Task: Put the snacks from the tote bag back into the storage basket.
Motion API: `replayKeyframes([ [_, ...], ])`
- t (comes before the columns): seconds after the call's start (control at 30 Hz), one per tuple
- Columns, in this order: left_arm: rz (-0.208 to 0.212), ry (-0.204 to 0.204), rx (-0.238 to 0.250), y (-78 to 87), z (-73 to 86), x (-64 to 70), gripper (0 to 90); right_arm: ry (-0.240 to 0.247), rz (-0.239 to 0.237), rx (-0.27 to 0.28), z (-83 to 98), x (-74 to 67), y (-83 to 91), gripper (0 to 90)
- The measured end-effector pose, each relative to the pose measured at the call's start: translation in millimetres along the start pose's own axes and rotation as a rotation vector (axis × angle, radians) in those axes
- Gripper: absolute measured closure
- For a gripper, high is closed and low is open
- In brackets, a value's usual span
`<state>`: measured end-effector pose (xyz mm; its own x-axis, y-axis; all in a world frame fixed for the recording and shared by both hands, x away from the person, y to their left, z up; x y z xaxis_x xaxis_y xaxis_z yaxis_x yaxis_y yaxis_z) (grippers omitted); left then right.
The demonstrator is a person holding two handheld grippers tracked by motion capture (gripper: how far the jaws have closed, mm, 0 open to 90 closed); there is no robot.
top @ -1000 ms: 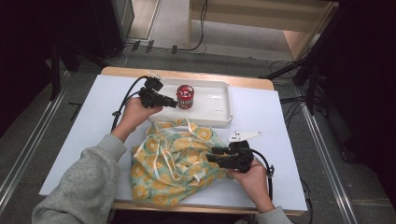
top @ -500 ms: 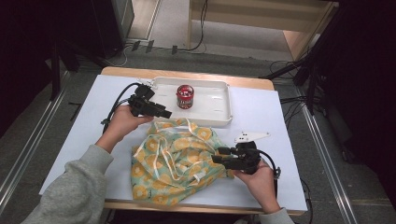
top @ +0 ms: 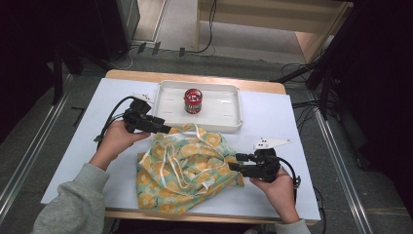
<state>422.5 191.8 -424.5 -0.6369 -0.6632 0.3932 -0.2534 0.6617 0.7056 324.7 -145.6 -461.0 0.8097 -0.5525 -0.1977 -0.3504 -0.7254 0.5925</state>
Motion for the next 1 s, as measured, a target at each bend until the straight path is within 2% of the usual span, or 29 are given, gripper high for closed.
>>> replayKeyframes([
  [0.37,0.011,-0.006,-0.008,15.6,22.2,9.7,41.6,-0.018,0.030,0.011,5.7,11.2,9.8,47.4],
  [0.43,0.016,-0.008,-0.004,17.4,23.9,10.7,40.8,-0.015,0.035,0.012,7.1,13.4,11.0,46.9],
  [0.5,0.007,-0.024,0.026,23.4,28.7,13.0,40.5,-0.021,0.039,0.015,8.4,15.5,12.0,46.9],
  [0.6,0.027,-0.013,0.032,27.1,34.2,14.1,38.8,-0.026,0.041,0.015,10.1,18.5,12.9,46.9],
  [0.67,0.025,-0.017,0.030,28.8,38.1,13.5,37.4,-0.032,0.042,0.014,10.9,19.6,13.1,46.9],
  [1.0,0.025,0.031,0.030,35.2,51.6,4.7,33.7,-0.041,0.045,-0.002,13.4,23.2,10.0,47.0],
])
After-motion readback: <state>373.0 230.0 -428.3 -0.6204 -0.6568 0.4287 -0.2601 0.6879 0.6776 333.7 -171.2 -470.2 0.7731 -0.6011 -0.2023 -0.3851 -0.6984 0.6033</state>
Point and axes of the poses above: each handheld gripper's, and its own axes: y roughly backward along the jaws, z roughly out of its underside, x roughly to its right, the point moved 5 cm from there along -y, roughly forward along the jaws, and after that the axes turned 9 degrees about y, right-handed, at the moved point
